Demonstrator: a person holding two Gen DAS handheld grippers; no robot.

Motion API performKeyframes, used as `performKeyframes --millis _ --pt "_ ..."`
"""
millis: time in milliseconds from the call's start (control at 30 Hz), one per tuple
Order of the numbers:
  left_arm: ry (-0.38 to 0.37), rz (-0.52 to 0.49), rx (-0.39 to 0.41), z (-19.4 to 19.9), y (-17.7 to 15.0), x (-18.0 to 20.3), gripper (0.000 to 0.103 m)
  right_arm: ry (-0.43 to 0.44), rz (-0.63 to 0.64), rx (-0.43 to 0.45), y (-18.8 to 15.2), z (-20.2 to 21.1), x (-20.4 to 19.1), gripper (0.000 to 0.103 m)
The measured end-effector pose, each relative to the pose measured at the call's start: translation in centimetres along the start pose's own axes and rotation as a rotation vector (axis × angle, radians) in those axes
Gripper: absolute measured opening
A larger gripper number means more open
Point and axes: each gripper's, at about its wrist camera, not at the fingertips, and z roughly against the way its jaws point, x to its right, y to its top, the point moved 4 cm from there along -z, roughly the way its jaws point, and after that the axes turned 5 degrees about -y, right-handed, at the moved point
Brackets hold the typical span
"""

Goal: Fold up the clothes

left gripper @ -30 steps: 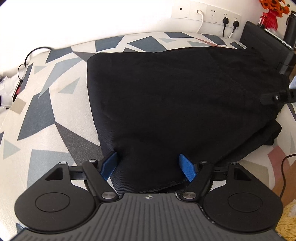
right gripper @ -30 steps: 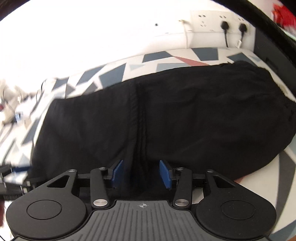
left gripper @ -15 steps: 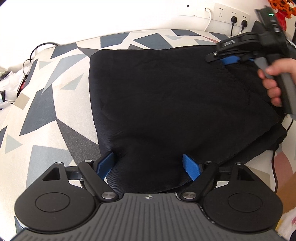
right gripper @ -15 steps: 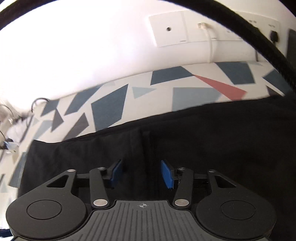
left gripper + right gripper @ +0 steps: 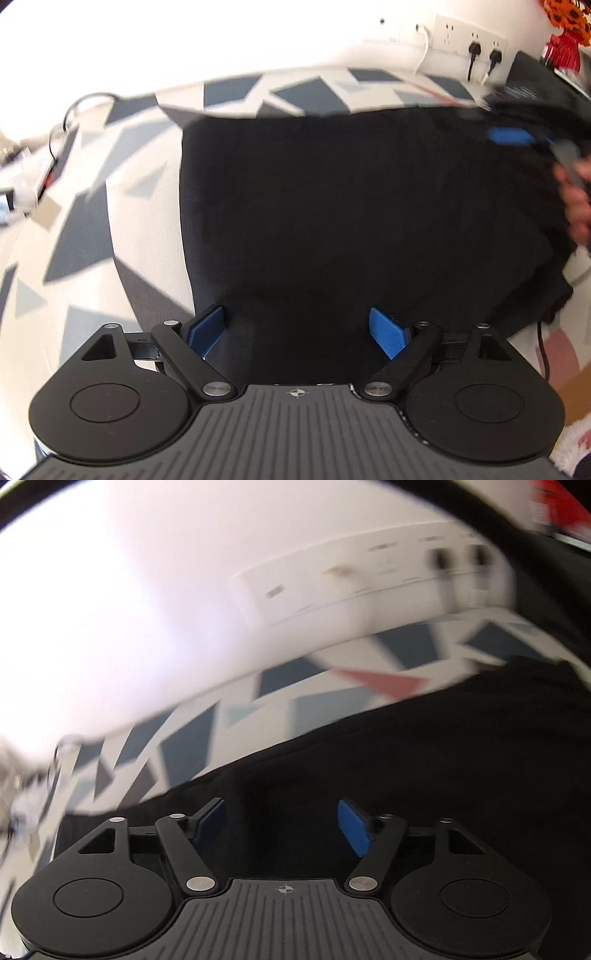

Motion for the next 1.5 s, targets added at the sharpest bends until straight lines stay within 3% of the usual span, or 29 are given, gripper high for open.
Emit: performKeyframes --millis 67,200,333,433,533,633,700,900,1000,1067,1133,1167,1500 --pt "0.006 -0.018 0.034 -0.2 1.0 0.4 0.087 -0.043 -0.079 0.042 0.0 2.2 3.2 0.068" --pt "-0.033 -0.062 0.030 -1.7 2.9 2.3 0.087 -0.157 -0.240 0.123 -0.3 6.7 9.5 0.069" --pt "-0.081 -0.165 -0.014 -3.8 3.9 5.6 0.088 -0.133 -0.420 0.177 -1.2 10.3 14.0 0.070" --pt "-0.098 -0.223 -0.038 -5.2 4.7 7.3 0.088 -0.163 -0.496 0.242 -2.2 12.3 16.7 0.080" --pt "-0.101 -0.214 -0.057 -6.0 5.1 8.0 0.088 -0.192 -0.564 0.243 -3.4 12.7 19.3 0.081" --pt "-0.087 -0.204 -0.068 -6.2 4.9 8.4 0.098 -0.213 -0.622 0.236 -4.4 12.6 21.2 0.082" --pt "-0.083 -0.187 -0.076 -6.7 4.9 7.9 0.102 -0.236 -0.630 0.235 -4.9 12.5 21.9 0.083" --pt "-0.084 -0.182 -0.072 -7.1 4.7 7.5 0.103 -0.258 -0.600 0.219 -4.5 10.4 22.8 0.084" --pt "-0.085 -0.185 -0.075 -7.0 4.7 7.5 0.103 -0.268 -0.580 0.203 -3.6 8.9 22.9 0.068" --pt "-0.086 -0.189 -0.075 -7.0 4.8 7.5 0.103 -0.290 -0.571 0.200 -2.9 8.2 23.0 0.046" --pt "-0.087 -0.191 -0.073 -6.9 4.7 7.5 0.103 -0.299 -0.592 0.214 -2.2 7.8 23.5 0.042" --pt "-0.086 -0.191 -0.072 -6.9 4.7 7.5 0.103 -0.307 -0.602 0.223 -1.9 7.6 23.8 0.034" --pt "-0.082 -0.183 -0.075 -7.1 4.8 7.7 0.103 -0.289 -0.600 0.240 -0.6 7.0 25.1 0.027"
